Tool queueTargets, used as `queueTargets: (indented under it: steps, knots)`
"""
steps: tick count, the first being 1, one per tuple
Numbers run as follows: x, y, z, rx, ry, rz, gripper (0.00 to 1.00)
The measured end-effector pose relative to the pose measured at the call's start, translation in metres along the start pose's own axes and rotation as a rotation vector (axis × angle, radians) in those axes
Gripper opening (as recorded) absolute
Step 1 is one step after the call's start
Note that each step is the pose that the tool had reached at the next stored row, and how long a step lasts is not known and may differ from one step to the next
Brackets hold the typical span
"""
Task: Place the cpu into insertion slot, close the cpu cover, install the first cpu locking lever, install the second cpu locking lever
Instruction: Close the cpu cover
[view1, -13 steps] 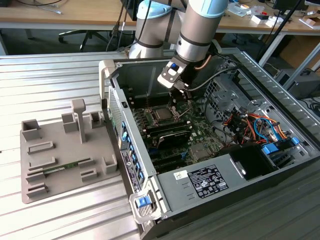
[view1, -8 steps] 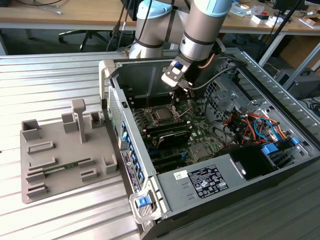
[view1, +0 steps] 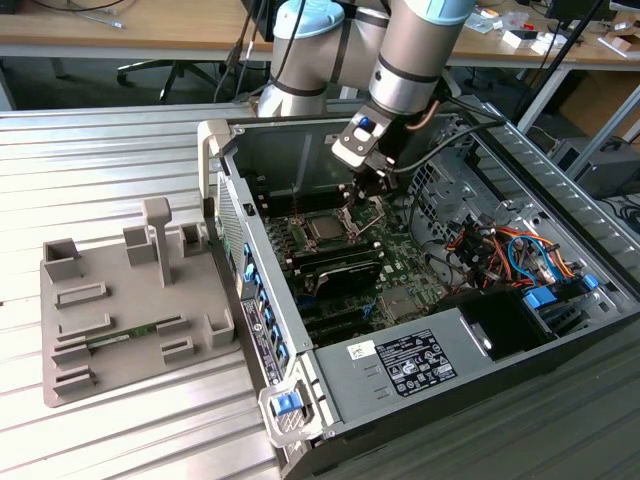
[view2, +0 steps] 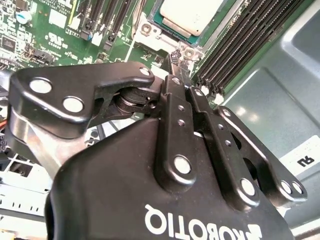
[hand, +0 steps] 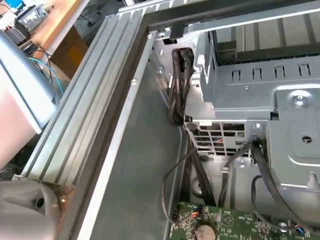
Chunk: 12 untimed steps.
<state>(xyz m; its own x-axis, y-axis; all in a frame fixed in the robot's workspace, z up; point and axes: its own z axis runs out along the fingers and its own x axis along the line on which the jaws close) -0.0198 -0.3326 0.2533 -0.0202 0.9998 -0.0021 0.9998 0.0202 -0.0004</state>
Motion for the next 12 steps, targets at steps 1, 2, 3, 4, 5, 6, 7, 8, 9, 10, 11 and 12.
queueTargets:
  steps: [1,2,3,4,5,6,7,8,9,10,11,12]
  knots:
    - [0.0000,0.0010,-0.0005,0.0009,0.0001,0.000,0.10]
    - [0.0000,0.0018,-0.0008,0.0017,0.0002,0.000,0.10]
    - [-0.0001,0.0029,-0.0011,0.0029,0.0001,0.000,0.10]
    - [-0.0001,0.0043,-0.0016,0.0043,0.0001,0.000,0.10]
    - [-0.0001,0.0057,-0.0017,0.0057,0.0003,0.000,0.10]
    - [-0.0002,0.0077,-0.0019,0.0082,0.0001,0.000,0.10]
    - [-0.0002,0.0095,-0.0020,0.0103,0.0001,0.000,0.10]
    - [-0.0003,0.0109,-0.0021,0.0118,0.0001,0.000,0.10]
    - [-0.0003,0.0122,-0.0021,0.0131,0.0002,0.000,0.10]
    - [-0.0003,0.0136,-0.0021,0.0148,0.0002,0.000,0.10]
    - [-0.0003,0.0149,-0.0021,0.0164,0.0002,0.000,0.10]
    - [-0.0004,0.0173,-0.0021,0.0194,0.0002,0.000,0.10]
